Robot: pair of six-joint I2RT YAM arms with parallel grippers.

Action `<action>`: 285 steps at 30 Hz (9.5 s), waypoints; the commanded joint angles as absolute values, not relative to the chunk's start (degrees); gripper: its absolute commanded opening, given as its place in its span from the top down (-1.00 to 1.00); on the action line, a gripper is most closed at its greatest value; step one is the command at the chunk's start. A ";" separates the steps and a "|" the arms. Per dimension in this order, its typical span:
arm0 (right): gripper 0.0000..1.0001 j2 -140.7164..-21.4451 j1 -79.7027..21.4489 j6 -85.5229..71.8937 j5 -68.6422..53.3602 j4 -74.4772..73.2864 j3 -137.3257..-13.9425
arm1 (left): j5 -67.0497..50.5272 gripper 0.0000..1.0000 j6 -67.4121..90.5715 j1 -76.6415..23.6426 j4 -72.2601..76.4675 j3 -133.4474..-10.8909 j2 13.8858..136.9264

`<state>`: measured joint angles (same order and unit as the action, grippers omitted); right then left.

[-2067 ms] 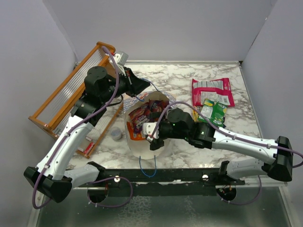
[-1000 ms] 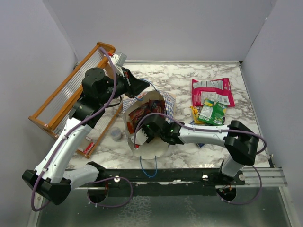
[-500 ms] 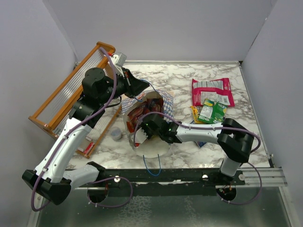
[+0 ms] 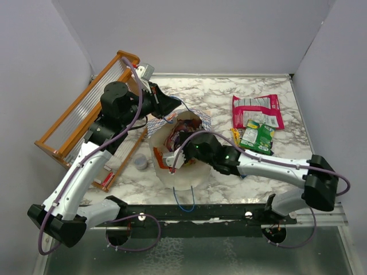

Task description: Take the snacks out of the paper bag

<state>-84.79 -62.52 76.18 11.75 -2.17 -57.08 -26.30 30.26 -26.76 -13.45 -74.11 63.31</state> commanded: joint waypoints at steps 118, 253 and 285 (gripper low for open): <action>-0.99 -50.95 -15.00 -6.38 -36.52 4.92 -42.50 | -26.05 1.00 30.57 -26.72 -11.58 -73.45 64.42; 0.98 -43.34 -67.40 25.82 33.00 -22.06 -69.64 | -23.12 1.00 29.53 -26.67 -11.86 -74.15 67.81; 0.97 -70.32 -21.91 13.68 39.36 -10.26 -61.53 | -25.33 1.00 29.98 -26.72 -13.77 -73.38 63.26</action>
